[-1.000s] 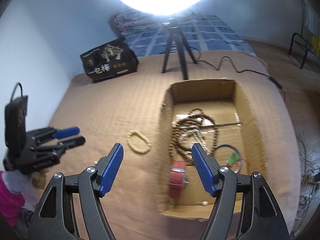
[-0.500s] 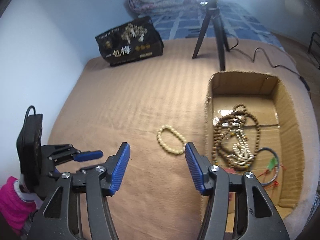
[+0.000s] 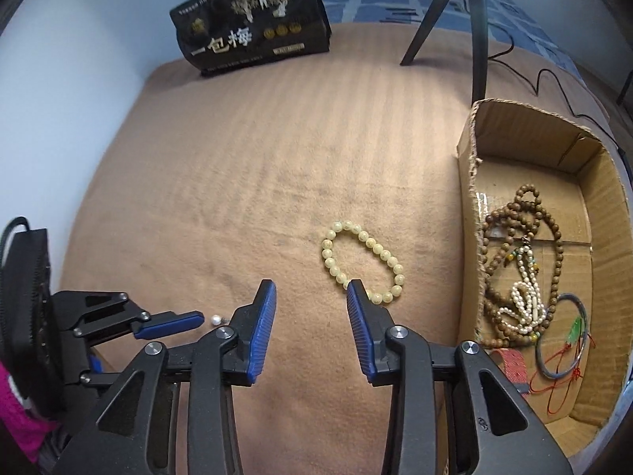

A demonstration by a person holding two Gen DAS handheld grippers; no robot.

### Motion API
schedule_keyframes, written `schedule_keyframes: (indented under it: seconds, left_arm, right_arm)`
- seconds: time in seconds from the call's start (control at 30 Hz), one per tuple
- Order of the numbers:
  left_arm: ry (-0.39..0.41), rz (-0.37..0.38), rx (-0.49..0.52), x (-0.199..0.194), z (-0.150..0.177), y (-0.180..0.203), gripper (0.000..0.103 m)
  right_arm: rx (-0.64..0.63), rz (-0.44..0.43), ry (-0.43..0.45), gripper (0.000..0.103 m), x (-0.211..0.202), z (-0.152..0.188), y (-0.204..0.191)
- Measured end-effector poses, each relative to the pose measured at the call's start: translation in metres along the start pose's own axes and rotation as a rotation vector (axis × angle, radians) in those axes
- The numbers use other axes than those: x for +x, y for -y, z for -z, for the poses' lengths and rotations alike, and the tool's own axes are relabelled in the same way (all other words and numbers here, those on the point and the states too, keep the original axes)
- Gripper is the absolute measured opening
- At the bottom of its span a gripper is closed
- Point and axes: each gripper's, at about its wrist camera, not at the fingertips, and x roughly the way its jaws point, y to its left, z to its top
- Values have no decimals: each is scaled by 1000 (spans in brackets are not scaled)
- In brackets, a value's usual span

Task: Organize jewelry
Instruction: 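Close left tool on second pearl earring while right tool closes on yellow bead bracelet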

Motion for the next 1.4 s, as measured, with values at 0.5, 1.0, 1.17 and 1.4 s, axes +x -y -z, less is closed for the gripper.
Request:
schedule_keyframes:
  seconds: [0.5, 1.0, 1.17, 1.4]
  left_arm:
    - [-30, 0, 28, 19, -4, -1, 17]
    - [-31, -11, 29, 25, -3, -1, 10]
    - [-30, -9, 22, 26, -5, -3, 8]
    - [-24, -3, 10, 26, -2, -6, 7]
  right_arm:
    - [-52, 61, -45, 31, 31, -10, -9]
    - [-66, 137, -71, 31, 51, -11, -6]
    - [-73, 159, -81, 29, 57, -12, -5]
    - [-111, 187, -73, 13, 61, -7, -13]
